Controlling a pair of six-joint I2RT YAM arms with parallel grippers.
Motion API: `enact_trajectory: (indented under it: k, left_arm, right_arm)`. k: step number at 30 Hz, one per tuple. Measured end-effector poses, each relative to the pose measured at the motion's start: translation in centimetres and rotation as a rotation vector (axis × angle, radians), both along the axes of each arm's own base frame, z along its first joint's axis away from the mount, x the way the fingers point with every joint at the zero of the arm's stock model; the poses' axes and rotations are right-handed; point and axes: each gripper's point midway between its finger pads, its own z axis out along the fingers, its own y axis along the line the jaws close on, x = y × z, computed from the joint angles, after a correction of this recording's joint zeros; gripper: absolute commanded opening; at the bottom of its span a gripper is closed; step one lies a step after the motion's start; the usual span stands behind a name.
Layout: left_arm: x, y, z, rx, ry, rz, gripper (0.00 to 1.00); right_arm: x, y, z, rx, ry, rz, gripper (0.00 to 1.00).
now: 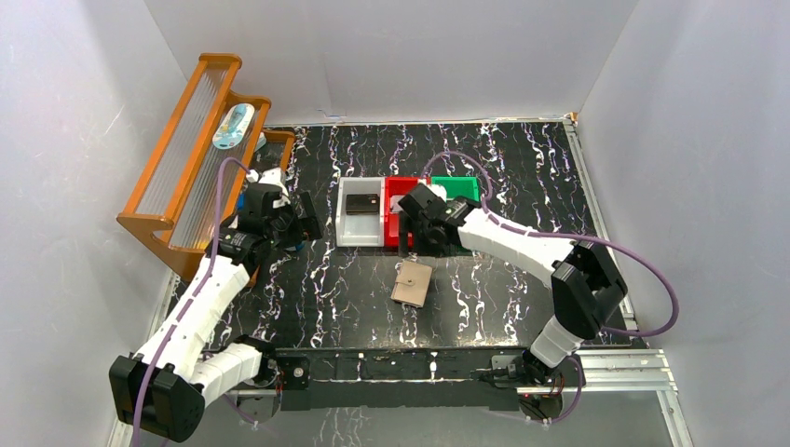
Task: Take the credit cards out of the card holder
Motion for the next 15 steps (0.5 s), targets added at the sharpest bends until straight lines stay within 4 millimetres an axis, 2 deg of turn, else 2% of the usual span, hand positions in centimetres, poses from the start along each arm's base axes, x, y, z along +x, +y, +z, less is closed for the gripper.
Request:
enact_trajectory:
  k: [3,5,9,13,15]
  left_arm:
    - [-0.5,-0.4,-0.6,-0.006,0.009,-0.037,0.98]
    - [-0.8,-0.7,-1.1,-0.011,0.018,-0.064,0.98]
    - [-1.3,-1.2,-2.0,-0.020,0.035,-0.110,0.98]
    - [-1.9,-1.8,-3.1,-0.039,0.055,-0.151,0.98]
    - [-2.2,-2.3,-3.6,-0.057,0.066,-0.177,0.98]
  right_arm:
    - [-2.5,-1.0,-2.5,0.011,0.098,-0.057,0.85]
    - [-3.4,-1.1,-3.4,0.016,0.142,-0.082,0.84]
    - [-3.9,-0.5,-4.4,0.032,0.185,-0.128,0.78]
    - [-4.1,-0.3,-6.4,0.012,0.220,-0.151,0.67]
    - [-4.5,-0.4,-7.7,-0.003,0.243,-0.152,0.65]
